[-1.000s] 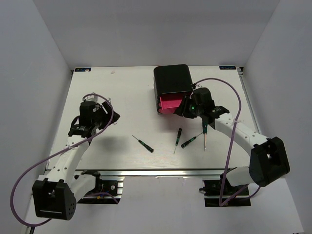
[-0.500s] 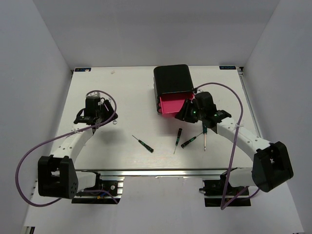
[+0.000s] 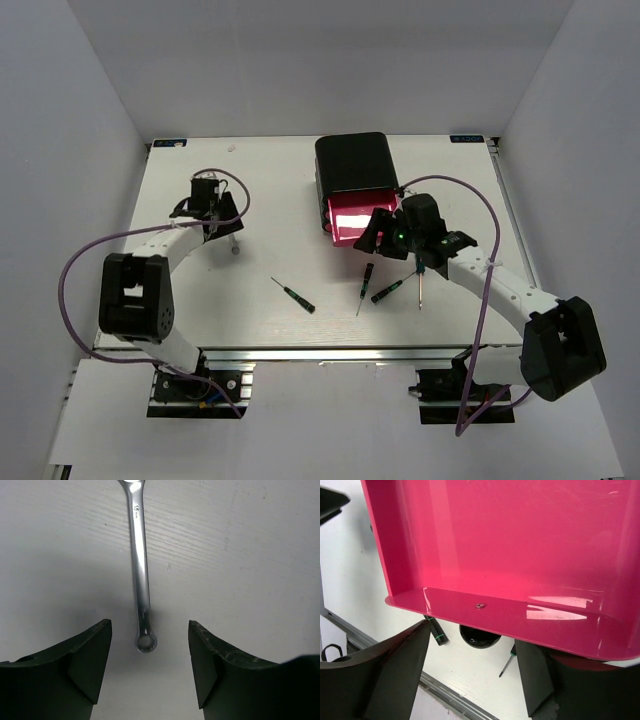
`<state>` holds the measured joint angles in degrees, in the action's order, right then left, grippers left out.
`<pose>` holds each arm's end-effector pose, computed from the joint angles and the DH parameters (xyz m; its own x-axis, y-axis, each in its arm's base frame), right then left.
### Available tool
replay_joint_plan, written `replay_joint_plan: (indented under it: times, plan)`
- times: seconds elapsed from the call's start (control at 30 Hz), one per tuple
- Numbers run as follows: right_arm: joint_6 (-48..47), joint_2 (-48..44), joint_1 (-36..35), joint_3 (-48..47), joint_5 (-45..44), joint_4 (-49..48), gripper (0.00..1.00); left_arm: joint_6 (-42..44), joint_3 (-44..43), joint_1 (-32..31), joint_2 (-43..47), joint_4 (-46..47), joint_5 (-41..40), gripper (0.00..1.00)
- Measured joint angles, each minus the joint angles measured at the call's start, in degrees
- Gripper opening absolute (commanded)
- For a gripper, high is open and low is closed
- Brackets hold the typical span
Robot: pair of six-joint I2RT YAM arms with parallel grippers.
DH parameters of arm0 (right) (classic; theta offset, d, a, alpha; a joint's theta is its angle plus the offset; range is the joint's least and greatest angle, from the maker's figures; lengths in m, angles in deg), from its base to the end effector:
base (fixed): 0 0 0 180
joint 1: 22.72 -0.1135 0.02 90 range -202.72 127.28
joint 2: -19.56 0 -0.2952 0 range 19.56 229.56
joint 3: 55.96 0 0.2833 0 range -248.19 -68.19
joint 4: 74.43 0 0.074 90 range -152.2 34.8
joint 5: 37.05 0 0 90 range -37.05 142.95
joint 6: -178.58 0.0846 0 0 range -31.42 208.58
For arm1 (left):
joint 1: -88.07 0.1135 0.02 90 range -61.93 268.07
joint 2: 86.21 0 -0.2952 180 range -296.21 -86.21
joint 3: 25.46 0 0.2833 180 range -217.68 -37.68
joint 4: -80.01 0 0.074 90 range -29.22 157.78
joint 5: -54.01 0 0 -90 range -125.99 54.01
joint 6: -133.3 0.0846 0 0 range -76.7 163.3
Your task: Sort the tools into containers
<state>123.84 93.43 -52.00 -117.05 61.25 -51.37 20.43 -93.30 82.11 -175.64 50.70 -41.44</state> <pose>0.2924 0.1780 0.2421 -0.7553 0.2314 -0.6131 -0.1837 0.8233 0.5370 0.3790 -0.0315 0.1817 -0.7282 -0.3130 -0.6097 -0.2596 0.9493 -0.1772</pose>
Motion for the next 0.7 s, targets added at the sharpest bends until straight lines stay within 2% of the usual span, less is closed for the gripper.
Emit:
replay_joint_plan:
  times: [0.4, 0.63, 0.7]
  plan:
    - [-4.87, -4.11, 0.00, 0.02, 3.91, 2.16, 0.76, 4.39, -15.41, 0.00, -19.82, -3.87, -4.20, 0.53]
    - [-7.23, -7.30, 0.00, 0.02, 4.59, 2.03, 0.76, 5.33, -19.78, 0.00, -23.58, -6.58, -5.88, 0.50]
    - [-7.65, -7.78, 0.00, 0.02, 4.74, 2.05, 0.76, 5.49, -20.22, 0.00, -23.80, -6.88, -5.95, 0.45]
